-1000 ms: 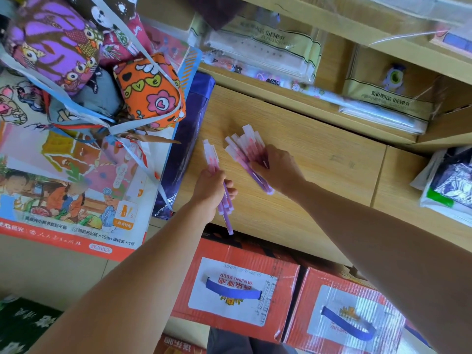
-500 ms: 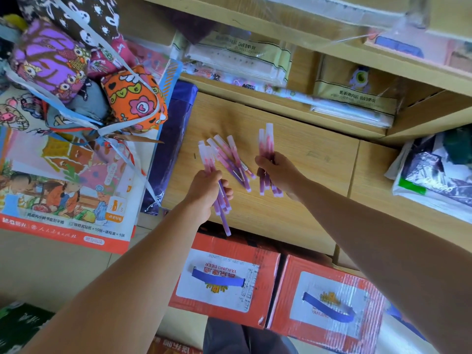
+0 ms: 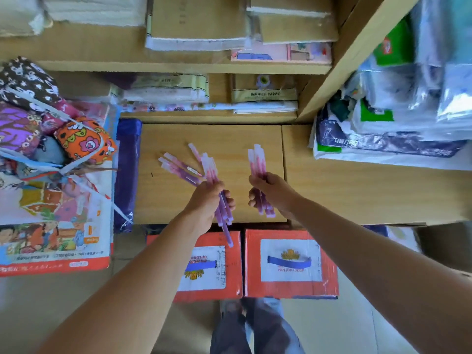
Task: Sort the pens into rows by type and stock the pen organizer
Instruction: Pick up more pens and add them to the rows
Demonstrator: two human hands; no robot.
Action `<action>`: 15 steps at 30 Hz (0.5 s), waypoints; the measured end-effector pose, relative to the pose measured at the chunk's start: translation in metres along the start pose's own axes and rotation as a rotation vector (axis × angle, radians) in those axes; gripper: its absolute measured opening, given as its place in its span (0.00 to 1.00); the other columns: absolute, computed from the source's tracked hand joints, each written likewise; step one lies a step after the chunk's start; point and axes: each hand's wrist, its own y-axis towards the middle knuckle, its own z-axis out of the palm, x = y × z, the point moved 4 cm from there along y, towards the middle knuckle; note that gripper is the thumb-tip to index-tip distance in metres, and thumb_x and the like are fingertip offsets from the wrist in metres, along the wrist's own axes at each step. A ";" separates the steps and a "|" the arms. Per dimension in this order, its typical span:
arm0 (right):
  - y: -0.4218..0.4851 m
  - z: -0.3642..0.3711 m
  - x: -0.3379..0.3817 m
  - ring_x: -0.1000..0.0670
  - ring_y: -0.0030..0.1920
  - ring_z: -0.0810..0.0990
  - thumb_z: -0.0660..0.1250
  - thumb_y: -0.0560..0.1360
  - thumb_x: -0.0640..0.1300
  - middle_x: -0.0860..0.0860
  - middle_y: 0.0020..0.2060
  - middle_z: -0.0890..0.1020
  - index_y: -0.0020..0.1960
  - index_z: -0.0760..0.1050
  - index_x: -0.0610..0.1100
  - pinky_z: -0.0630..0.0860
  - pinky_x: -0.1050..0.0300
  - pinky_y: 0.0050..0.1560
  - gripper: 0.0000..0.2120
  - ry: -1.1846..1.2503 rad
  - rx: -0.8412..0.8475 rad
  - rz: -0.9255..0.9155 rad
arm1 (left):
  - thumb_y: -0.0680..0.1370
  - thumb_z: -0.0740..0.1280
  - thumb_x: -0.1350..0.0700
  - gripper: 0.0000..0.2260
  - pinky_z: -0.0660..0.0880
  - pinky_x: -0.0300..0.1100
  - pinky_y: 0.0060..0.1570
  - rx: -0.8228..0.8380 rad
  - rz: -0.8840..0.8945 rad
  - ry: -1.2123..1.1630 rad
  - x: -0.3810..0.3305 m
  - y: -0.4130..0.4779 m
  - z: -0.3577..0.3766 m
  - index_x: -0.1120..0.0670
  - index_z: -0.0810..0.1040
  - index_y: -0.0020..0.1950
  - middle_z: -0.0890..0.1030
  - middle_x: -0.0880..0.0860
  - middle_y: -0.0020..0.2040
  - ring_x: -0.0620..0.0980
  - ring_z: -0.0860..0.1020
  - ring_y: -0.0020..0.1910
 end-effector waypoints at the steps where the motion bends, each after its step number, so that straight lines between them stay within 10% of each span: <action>1: -0.011 -0.008 -0.005 0.50 0.26 0.77 0.59 0.82 0.43 0.46 0.30 0.77 0.45 0.69 0.40 0.72 0.58 0.26 0.09 0.020 -0.026 -0.002 | 0.82 0.56 0.62 0.08 0.76 0.50 0.39 0.019 0.003 0.032 0.002 -0.007 0.010 0.58 0.68 0.43 0.71 0.55 0.33 0.52 0.74 0.26; 15: -0.177 -0.167 -0.084 0.53 0.17 0.69 0.58 0.82 0.43 0.50 0.22 0.74 0.48 0.70 0.38 0.58 0.67 0.17 0.09 0.172 -0.339 -0.031 | 0.82 0.57 0.62 0.12 0.72 0.40 0.24 0.235 0.033 0.347 0.066 -0.088 0.209 0.60 0.69 0.39 0.75 0.53 0.21 0.49 0.74 0.19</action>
